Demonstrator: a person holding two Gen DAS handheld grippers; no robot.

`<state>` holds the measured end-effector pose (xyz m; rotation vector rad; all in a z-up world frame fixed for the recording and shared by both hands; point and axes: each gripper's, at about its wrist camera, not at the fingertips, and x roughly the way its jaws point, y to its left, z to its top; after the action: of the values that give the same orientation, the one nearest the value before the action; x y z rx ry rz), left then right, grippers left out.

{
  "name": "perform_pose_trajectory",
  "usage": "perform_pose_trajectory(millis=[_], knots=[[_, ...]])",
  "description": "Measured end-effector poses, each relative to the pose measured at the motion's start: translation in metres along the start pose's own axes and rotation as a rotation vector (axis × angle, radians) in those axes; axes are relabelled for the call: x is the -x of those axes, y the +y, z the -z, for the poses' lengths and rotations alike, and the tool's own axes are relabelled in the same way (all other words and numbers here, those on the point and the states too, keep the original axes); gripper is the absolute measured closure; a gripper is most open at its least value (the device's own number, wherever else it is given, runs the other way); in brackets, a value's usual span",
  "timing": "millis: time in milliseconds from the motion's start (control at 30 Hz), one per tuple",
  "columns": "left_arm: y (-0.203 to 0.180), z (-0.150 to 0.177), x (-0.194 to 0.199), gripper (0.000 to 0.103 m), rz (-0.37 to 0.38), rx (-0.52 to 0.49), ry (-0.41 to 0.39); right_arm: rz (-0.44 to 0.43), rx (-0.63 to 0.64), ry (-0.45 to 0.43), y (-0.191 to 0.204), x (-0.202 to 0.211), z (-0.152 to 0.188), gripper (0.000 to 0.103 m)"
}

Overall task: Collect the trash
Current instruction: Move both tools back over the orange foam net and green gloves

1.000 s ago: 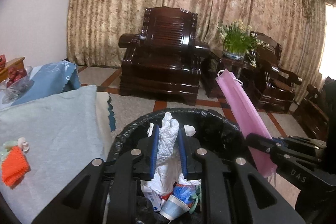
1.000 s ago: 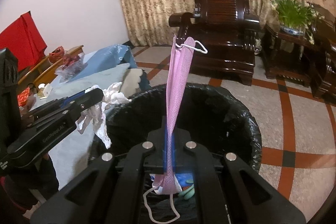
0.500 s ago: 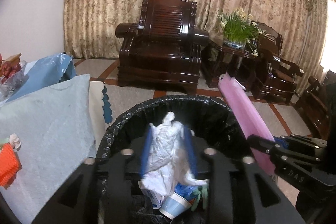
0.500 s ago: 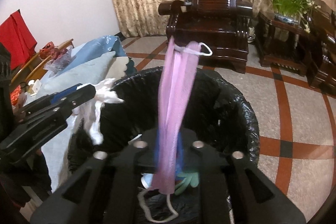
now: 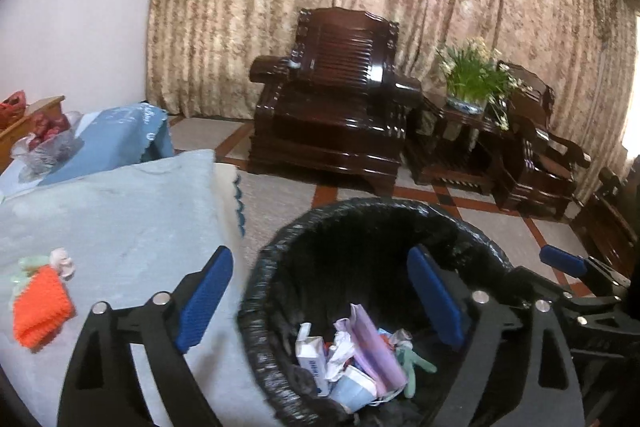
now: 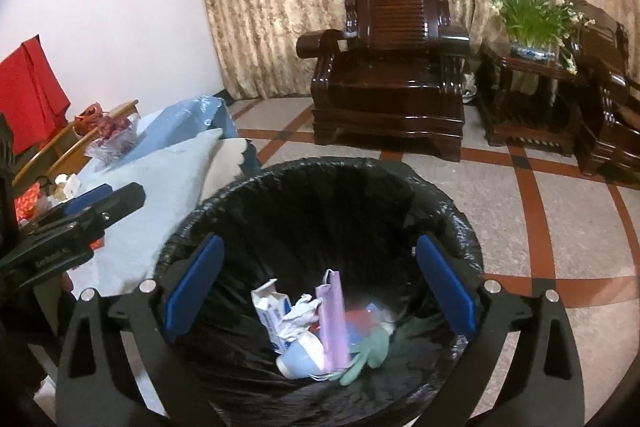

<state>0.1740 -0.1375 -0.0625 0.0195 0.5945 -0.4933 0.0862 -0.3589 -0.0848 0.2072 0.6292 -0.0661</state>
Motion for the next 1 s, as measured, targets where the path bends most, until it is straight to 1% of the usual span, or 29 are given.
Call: perform_pose_trajectory(millis=[133, 300, 367, 567, 800, 1000], knots=[[0.021, 0.000, 0.021, 0.014, -0.034, 0.027, -0.026, -0.026, 0.016, -0.011, 0.014, 0.004, -0.004, 0.009], [0.049, 0.005, 0.048, 0.014, -0.086, 0.060, -0.052, -0.065, 0.052, -0.015, 0.044, 0.006, -0.010, 0.009], [0.062, 0.008, 0.061, 0.014, -0.117, 0.063, -0.066, -0.084, 0.068, -0.017, 0.057, 0.005, -0.011, 0.009], [0.098, 0.018, 0.092, 0.014, -0.197, 0.098, -0.087, -0.160, 0.129, -0.016, 0.107, -0.002, -0.017, 0.009], [0.153, 0.034, 0.125, 0.014, -0.316, 0.158, -0.104, -0.246, 0.214, -0.001, 0.171, -0.013, -0.024, 0.009], [0.192, 0.048, 0.145, 0.014, -0.413, 0.180, -0.110, -0.310, 0.268, 0.012, 0.224, -0.027, -0.024, 0.009]])
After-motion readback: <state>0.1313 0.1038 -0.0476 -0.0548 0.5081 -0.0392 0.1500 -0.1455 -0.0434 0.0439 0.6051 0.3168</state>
